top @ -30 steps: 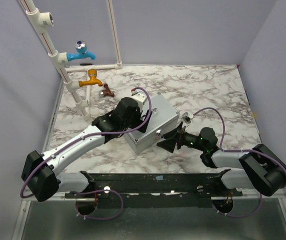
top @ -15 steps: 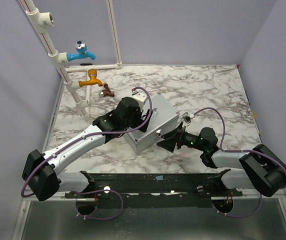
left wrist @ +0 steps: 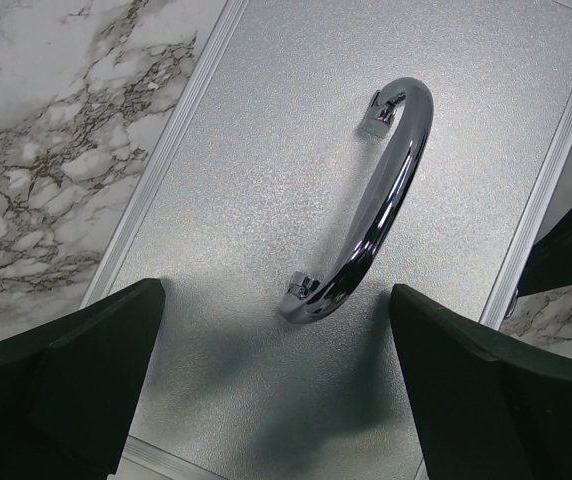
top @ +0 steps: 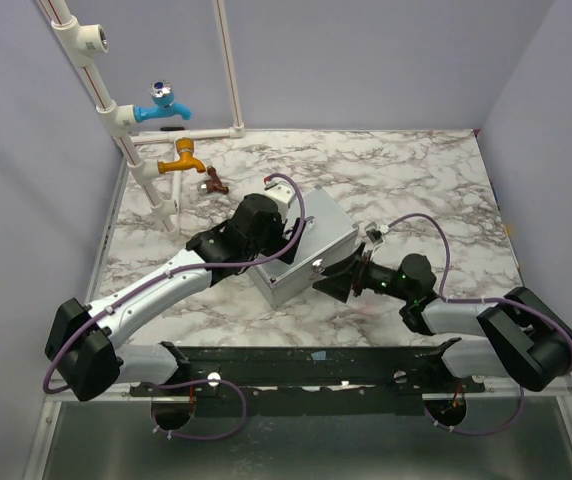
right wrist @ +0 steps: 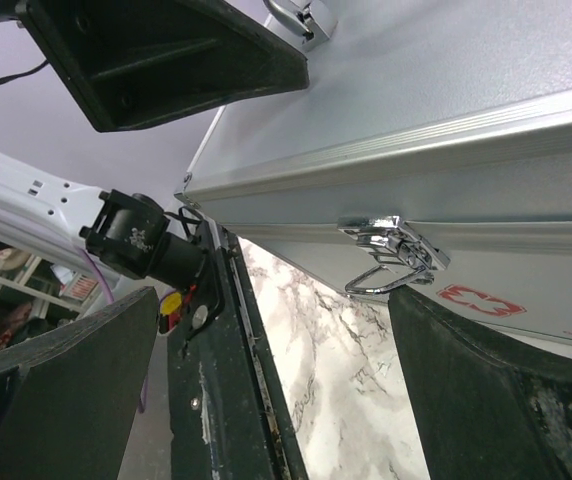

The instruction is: Organize the medicine kit

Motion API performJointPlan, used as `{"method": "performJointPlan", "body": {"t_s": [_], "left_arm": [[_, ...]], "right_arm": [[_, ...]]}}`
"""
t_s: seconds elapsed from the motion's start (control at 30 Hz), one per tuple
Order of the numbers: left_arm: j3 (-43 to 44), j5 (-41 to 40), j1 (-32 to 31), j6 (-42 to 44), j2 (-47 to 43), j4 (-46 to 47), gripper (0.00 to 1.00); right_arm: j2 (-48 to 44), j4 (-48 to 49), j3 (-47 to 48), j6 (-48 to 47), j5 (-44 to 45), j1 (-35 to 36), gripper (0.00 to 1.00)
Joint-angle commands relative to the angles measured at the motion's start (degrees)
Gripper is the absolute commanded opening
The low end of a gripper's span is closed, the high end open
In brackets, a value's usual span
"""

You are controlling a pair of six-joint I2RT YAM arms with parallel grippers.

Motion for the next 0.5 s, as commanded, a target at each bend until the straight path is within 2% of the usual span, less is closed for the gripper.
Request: {"method": "performJointPlan", "body": {"t_s": [0.0,0.47], "left_arm": [[-1.82,0.51,-0.12,-0.92,2.16,-3.81,0.99],[-1.57,0.96,-0.12,-0.83,3.23,-4.2,0.99]], "right_arm": [[1.01,2.86,1.84,0.73,-1.24,0.4,1.0],[2.99,7.3,2.51,2.94,-0.8,0.44,1.0]]}}
